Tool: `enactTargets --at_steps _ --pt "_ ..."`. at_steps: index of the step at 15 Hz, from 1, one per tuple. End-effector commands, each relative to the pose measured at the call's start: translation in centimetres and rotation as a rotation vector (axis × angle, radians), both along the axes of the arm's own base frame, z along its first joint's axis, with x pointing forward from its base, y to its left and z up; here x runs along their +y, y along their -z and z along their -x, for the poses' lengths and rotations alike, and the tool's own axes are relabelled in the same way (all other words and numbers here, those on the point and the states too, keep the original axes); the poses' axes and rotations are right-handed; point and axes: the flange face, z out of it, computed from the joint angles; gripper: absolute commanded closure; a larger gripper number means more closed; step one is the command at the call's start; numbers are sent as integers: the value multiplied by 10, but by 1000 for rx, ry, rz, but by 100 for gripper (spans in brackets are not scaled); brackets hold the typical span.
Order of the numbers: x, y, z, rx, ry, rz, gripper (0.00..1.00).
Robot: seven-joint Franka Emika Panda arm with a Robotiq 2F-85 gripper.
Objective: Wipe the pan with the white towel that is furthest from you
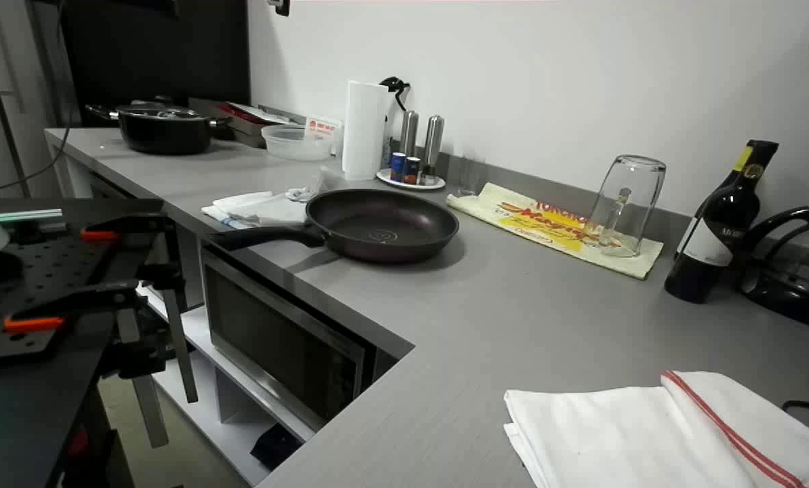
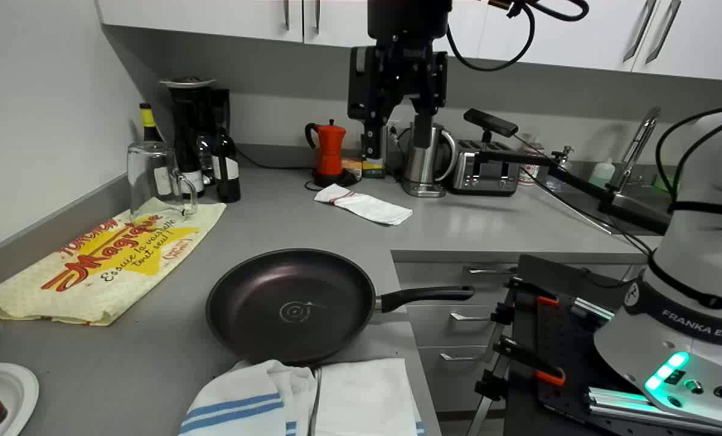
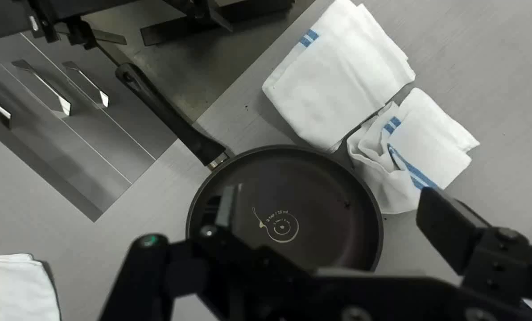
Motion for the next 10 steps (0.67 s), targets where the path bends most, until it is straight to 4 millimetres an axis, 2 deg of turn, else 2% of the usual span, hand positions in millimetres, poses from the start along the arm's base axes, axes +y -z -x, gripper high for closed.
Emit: enactTargets --at_steps 1,5,10 --pt "0 0 0 0 0 0 0" --pt "18 17 -8 -23 -56 -36 0" --pt "60 63 -31 -59 -201 -80 0"
